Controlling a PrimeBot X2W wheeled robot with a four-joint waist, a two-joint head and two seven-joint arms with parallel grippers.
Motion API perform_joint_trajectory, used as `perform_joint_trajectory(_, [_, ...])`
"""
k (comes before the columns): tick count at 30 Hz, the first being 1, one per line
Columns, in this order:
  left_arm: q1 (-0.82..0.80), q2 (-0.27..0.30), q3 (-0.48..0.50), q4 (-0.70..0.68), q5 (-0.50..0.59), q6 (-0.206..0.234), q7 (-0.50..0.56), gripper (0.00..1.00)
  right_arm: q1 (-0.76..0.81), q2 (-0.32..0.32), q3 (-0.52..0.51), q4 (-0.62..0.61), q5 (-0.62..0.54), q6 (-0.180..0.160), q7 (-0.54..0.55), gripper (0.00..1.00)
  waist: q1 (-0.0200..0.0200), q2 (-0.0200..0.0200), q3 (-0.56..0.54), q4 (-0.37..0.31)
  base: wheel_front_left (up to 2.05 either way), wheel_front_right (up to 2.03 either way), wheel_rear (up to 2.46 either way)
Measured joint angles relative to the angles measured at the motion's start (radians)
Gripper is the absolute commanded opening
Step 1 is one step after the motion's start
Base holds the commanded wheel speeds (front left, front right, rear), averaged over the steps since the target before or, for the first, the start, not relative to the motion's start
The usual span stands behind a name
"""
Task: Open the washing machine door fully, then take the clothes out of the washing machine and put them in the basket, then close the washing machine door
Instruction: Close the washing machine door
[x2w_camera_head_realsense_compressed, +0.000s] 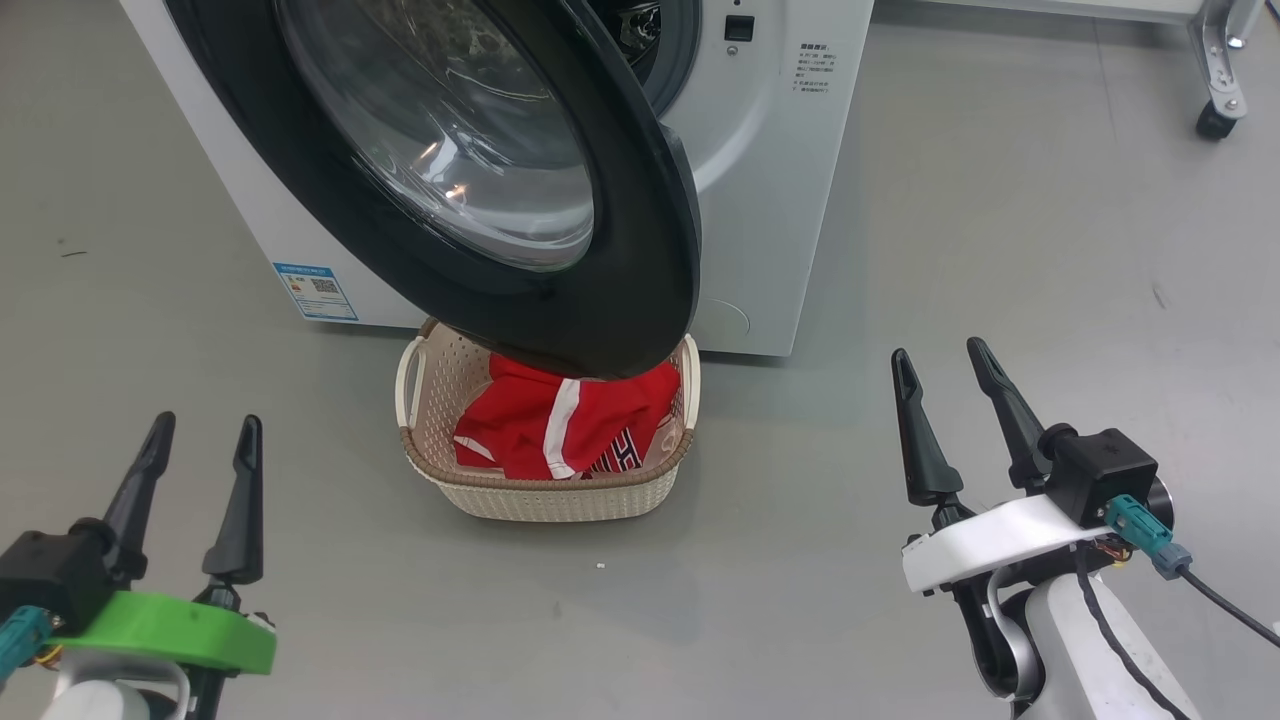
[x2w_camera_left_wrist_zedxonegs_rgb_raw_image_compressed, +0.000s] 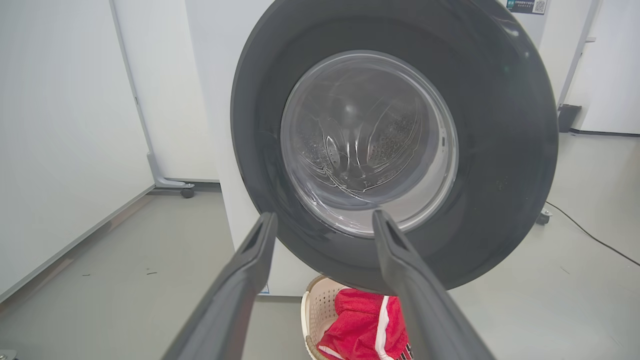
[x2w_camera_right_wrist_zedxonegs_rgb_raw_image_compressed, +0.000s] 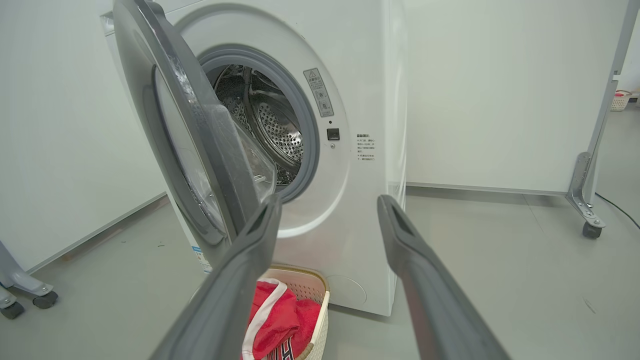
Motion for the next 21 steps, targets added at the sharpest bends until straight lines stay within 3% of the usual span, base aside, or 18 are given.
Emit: perform_joint_trajectory(21, [0.031, -0.081, 0.038, -0.025, 0.083, -0.009, 0.0, 1.0, 0.0, 0.002, -0.001, 0.0, 0.0, 0.005, 0.0, 1.0, 0.0, 0.0, 0.009, -0.002, 0.0, 0.0, 0.0])
